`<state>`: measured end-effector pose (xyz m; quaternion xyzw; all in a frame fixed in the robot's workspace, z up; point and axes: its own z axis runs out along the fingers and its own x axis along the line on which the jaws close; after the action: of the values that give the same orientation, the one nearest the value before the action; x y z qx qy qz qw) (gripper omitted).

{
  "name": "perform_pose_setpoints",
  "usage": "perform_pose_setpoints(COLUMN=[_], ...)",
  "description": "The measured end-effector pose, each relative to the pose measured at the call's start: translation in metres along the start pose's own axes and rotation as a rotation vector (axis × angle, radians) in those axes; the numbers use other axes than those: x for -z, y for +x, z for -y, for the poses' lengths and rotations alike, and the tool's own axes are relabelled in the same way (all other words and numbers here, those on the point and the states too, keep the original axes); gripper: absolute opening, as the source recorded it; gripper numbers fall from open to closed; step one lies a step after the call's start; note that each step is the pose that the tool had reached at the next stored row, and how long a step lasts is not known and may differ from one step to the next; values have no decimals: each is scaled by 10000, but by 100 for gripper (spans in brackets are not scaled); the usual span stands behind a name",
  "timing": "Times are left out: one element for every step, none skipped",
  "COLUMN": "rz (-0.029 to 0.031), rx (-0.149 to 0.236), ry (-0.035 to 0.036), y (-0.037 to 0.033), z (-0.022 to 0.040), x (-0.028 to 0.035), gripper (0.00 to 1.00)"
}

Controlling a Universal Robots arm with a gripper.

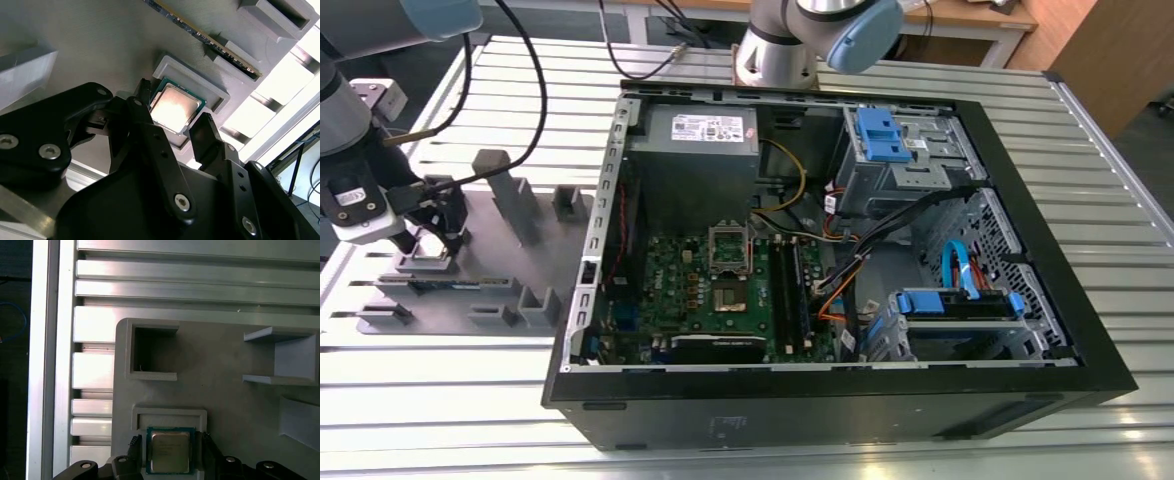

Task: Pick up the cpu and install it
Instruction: 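Pick up the cpu and move it towards the insertion slot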

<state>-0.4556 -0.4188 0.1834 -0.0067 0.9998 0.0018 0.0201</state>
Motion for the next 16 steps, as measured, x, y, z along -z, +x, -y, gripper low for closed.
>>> perform_pose_setpoints(rz=[0, 0, 0, 0, -1, -1, -1, -1, 0, 0, 0, 0, 0, 0, -1, 0], rx=[0, 0, 0, 0, 0, 0, 0, 0, 0, 0, 0, 0, 0, 0, 0, 0], ry=[0, 0, 0, 0, 1, 1, 1, 1, 1, 0, 0, 0, 1, 1, 0, 0], y=[0, 0, 0, 0, 0, 0, 0, 0, 0, 0, 0, 0, 0, 0, 0, 0], z=[0, 0, 0, 0, 0, 0, 0, 0, 0, 0, 0, 0, 0, 0, 0, 0], x=[0, 0, 0, 0, 0, 0, 0, 0, 0, -1, -1, -1, -1, -1, -1, -1], gripper=[59, 59, 57, 57, 51, 51, 47, 47, 47, 47, 47, 47, 47, 47, 47, 47])
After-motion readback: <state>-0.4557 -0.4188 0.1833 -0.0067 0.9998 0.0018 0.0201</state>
